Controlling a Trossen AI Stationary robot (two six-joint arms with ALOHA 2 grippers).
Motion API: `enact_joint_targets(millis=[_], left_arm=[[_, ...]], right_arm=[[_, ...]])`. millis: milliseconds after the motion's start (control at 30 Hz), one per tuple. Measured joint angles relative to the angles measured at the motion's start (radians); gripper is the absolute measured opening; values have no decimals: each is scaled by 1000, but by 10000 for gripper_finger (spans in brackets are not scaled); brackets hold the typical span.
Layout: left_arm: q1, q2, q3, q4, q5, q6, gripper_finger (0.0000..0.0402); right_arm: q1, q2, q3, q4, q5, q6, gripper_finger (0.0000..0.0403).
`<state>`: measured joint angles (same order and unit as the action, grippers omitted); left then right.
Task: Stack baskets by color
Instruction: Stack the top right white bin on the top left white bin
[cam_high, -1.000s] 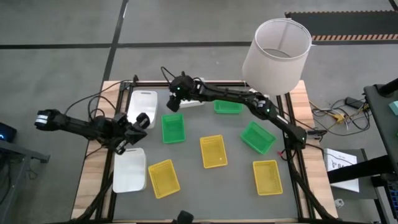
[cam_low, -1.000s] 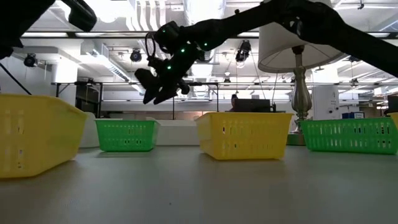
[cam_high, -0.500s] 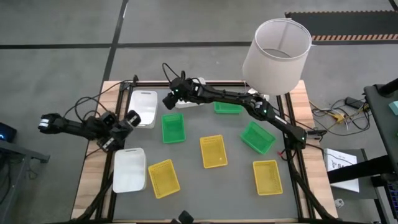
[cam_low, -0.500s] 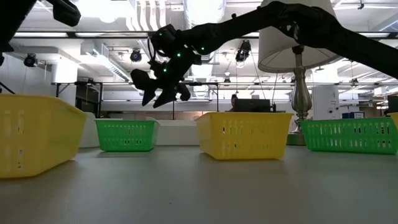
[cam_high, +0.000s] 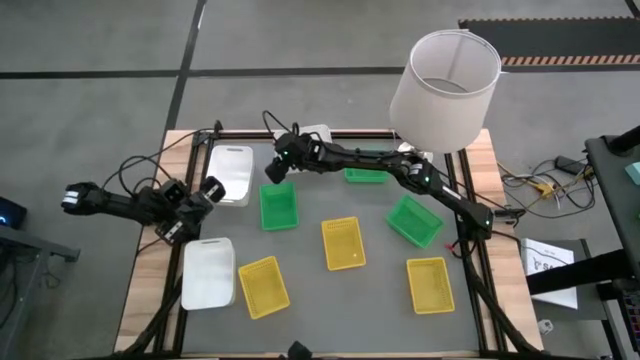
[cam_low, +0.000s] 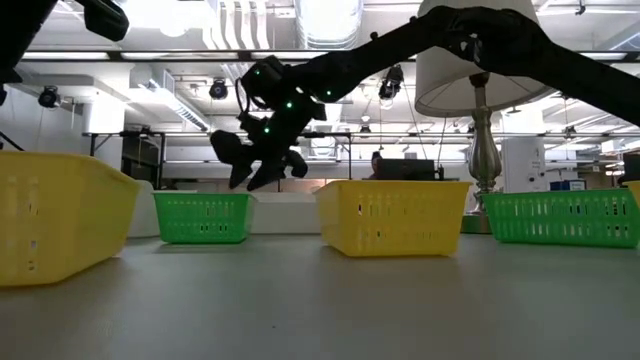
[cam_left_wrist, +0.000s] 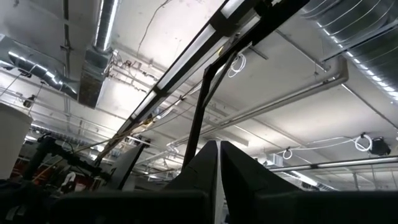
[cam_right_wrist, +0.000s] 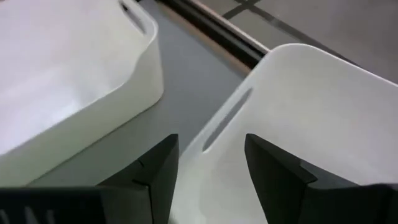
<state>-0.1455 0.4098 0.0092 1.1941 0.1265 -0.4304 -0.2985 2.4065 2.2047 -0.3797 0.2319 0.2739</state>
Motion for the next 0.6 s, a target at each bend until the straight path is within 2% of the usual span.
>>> enact_joint_targets(millis=[167,333,600], left_arm=[[0,1,0,0,0,1,4],[0,1,1,1,-1,2,4],[0,1,1,1,-3,2,4]], right_arm=[[2,1,-2,-1,-4,-21,178],[2,1,-4,71,-3,-21,178],[2,1,-77,129,4,-12,178]])
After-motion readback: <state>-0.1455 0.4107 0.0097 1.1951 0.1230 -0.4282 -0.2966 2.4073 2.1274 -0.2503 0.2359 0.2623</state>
